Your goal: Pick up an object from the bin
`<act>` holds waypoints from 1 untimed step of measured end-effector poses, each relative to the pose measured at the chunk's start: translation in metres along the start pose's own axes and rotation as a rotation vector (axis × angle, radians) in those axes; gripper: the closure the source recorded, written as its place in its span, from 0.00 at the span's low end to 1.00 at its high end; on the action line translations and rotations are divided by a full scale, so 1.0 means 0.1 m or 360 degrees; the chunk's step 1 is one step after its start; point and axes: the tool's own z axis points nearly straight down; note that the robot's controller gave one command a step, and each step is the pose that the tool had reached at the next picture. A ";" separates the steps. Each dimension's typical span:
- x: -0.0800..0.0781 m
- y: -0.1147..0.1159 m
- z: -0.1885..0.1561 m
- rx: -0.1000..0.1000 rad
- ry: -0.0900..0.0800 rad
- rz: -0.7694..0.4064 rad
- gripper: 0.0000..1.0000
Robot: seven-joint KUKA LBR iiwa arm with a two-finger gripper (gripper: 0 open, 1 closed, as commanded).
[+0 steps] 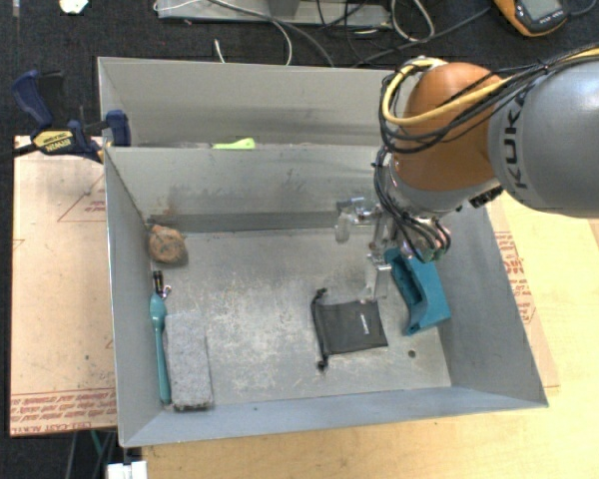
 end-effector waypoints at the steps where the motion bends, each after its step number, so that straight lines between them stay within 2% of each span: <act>1: 0.44 -0.17 0.00 0.0000 -0.0011 0.0063 0.00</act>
Offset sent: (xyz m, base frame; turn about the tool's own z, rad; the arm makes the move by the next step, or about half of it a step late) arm -0.0665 -0.0073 -0.0410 -0.1831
